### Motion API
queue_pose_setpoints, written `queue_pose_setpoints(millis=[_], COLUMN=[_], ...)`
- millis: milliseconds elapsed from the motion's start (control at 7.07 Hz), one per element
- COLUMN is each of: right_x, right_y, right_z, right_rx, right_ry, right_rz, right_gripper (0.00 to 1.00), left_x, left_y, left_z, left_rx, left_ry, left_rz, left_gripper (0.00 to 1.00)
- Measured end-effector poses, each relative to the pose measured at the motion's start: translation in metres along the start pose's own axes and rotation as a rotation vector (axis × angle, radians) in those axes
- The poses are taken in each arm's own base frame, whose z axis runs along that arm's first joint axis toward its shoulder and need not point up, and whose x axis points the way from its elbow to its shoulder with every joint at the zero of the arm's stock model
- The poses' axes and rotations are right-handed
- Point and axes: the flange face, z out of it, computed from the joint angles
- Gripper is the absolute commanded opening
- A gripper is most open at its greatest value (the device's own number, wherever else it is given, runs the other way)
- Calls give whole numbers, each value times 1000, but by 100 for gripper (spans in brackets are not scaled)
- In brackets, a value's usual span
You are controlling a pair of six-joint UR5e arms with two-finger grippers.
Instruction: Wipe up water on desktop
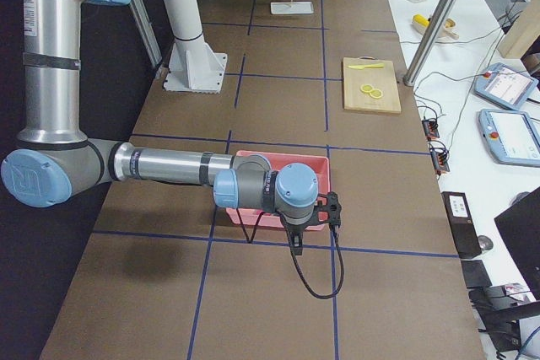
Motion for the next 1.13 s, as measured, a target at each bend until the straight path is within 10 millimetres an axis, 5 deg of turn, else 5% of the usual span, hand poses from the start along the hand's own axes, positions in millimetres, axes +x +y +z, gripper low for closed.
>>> queue_pose_setpoints(millis=[1132], right_x=[2], right_y=[2], right_z=[1], right_rx=[-3], right_ry=[6], right_rz=[-1], right_gripper=[100], left_x=[2], left_y=[4], left_z=[4], left_rx=[12], left_ry=[-1], left_rz=[-35], left_gripper=[100])
